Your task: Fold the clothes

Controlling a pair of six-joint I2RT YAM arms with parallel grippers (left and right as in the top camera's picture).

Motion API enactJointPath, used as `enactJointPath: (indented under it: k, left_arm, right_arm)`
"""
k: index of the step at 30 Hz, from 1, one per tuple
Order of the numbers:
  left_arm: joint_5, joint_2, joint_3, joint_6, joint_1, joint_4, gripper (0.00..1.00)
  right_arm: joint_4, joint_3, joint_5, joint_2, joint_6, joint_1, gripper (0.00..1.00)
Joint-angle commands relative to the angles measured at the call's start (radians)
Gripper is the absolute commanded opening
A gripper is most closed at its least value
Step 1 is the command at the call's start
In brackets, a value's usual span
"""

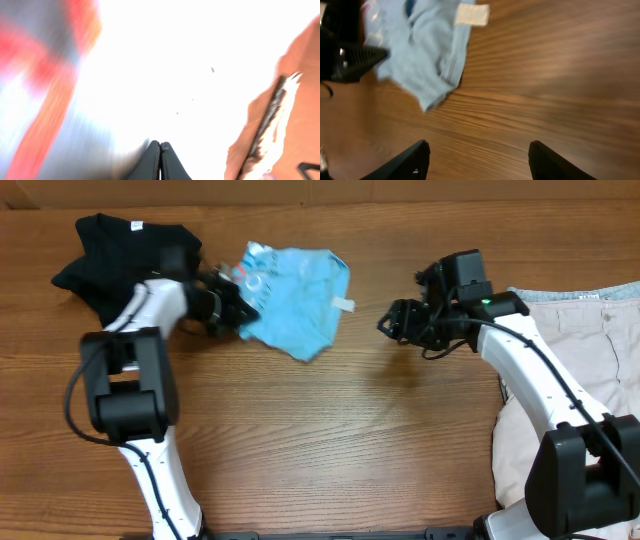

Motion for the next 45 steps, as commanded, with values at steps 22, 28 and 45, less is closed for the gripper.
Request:
enactJointPath:
  k: [22,28,45]
  left_arm:
    - [-0.139,0.011,0.132,-0.084,-0.148,-0.027,0.49]
    - [-0.085,0.011,0.132,-0.258,-0.165,0.206,0.04]
    - [-0.723,0.018,0.019,0.091,-0.41,-0.143,0.04]
  right_arm:
    - [-0.005,0.001,0.028,0.016,-0.044,0.105,0.71]
    - [-0.003,0.001,0.052,0.024,-0.043,0.105,0.71]
    - [-0.056,0.001,0.054,0.024,-0.043,0.105,0.64]
